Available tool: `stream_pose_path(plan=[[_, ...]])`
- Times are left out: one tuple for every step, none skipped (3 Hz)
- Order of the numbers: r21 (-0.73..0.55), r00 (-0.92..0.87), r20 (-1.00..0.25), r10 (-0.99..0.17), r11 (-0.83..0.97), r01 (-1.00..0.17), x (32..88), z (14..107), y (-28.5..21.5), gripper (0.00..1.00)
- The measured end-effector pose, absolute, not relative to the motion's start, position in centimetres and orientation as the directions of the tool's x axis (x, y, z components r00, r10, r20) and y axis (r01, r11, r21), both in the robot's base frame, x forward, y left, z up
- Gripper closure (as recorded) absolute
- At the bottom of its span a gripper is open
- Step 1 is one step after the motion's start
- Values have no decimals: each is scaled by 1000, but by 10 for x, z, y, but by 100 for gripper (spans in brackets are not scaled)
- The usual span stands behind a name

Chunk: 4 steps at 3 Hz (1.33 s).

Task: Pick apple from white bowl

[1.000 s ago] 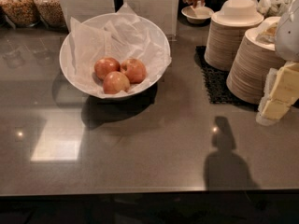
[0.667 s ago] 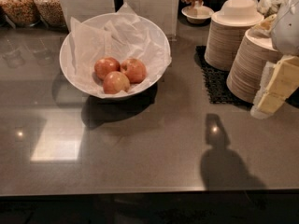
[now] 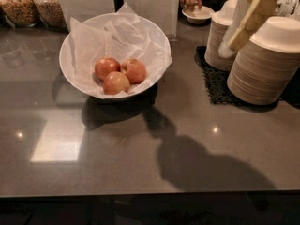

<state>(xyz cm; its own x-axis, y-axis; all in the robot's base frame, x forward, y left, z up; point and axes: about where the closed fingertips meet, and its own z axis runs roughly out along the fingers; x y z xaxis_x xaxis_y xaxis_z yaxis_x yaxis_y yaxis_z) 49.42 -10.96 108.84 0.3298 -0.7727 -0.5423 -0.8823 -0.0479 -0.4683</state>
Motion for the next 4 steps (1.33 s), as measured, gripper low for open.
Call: stream_pose_path(plan=[[-542, 386, -545, -744, -38, -840, 490, 1129, -106, 0], [-542, 386, -545, -744, -39, -840, 490, 1129, -106, 0], [-553, 455, -532, -714, -115, -826, 522, 1120, -63, 0], [-546, 544, -524, -655, -232, -805, 587, 1087, 13, 0]])
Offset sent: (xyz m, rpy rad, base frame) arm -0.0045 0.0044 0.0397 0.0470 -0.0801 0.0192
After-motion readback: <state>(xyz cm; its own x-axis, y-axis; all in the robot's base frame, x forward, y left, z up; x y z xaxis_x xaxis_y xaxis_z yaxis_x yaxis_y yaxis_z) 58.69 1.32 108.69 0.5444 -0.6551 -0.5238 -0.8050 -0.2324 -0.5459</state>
